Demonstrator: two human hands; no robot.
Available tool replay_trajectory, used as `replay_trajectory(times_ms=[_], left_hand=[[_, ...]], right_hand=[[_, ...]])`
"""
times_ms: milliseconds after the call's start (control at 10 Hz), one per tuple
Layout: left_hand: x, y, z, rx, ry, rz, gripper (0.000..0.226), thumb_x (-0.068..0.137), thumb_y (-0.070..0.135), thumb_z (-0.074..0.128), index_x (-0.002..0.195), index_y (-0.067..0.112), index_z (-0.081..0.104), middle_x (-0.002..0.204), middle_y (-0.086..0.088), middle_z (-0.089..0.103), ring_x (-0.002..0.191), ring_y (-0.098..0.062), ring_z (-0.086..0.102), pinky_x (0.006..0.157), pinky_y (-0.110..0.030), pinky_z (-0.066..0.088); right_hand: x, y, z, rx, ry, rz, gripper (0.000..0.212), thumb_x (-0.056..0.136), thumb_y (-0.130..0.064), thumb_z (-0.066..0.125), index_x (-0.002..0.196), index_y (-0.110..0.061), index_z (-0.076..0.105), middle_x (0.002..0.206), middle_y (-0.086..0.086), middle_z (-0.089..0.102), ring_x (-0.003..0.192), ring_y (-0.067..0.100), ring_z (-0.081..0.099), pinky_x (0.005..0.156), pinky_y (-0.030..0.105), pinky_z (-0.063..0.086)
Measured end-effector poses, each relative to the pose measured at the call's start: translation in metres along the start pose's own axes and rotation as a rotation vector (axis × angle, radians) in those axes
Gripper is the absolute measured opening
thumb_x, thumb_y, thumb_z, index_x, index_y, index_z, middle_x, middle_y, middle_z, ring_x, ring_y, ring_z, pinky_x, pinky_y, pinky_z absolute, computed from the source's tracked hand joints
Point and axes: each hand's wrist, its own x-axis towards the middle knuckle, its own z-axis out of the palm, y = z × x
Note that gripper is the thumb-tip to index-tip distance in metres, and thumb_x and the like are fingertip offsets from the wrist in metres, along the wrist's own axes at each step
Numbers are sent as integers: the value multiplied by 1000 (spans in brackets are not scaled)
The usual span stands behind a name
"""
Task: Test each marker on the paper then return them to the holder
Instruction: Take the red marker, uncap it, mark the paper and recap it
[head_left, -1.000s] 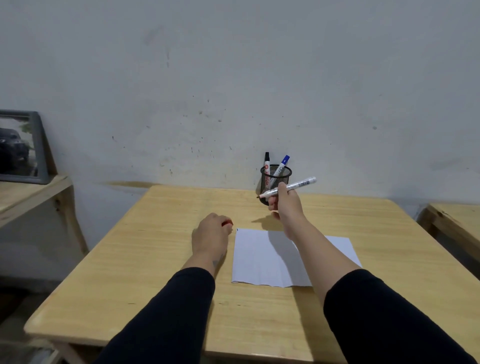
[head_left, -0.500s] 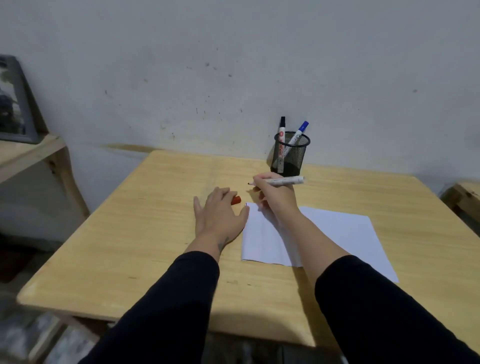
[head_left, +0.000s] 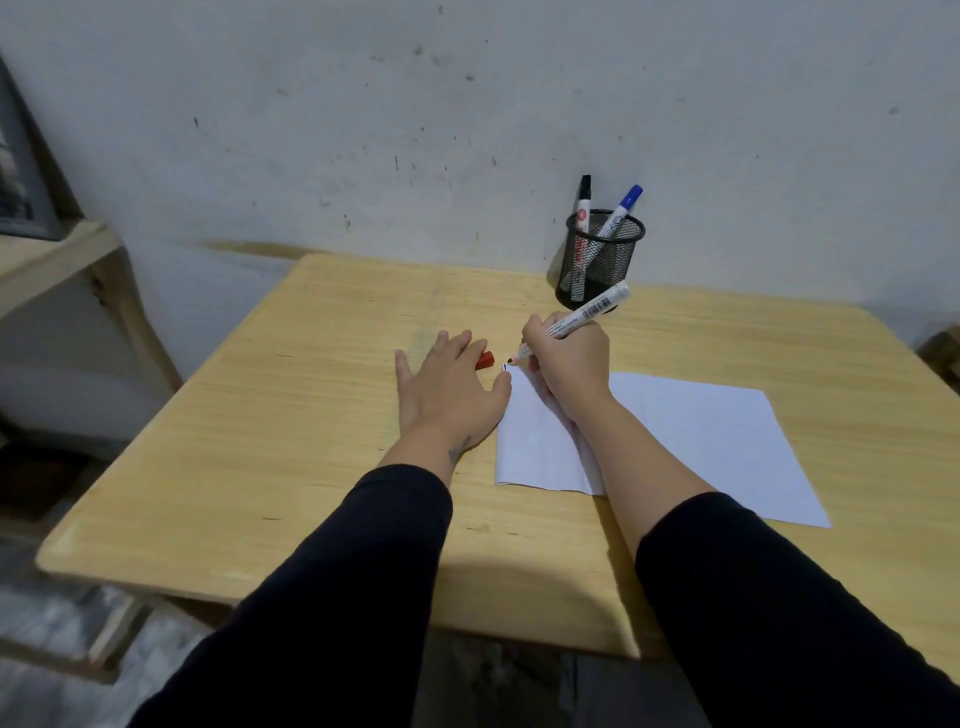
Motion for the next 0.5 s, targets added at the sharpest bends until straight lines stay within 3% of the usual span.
replay_trajectory(times_ms=[100, 500], left_hand=[[0, 0, 0, 4, 1, 12, 61, 92, 55, 31, 147, 30, 28, 159, 10, 19, 148, -12, 6, 117, -55, -3], [-1, 1, 1, 19, 4, 15, 60, 92, 55, 30, 147, 30, 27, 159, 9, 19, 148, -12, 7, 117, -55, -2]], right_hand=[[0, 0, 0, -22, -9, 2, 19, 87, -8, 60, 71, 3, 62, 61, 12, 62, 37, 0, 54, 39, 10, 41], [4, 4, 1, -89, -22, -13, 20, 86, -12, 60, 70, -1, 62, 64, 11, 65, 40, 1, 58, 40, 9, 42]])
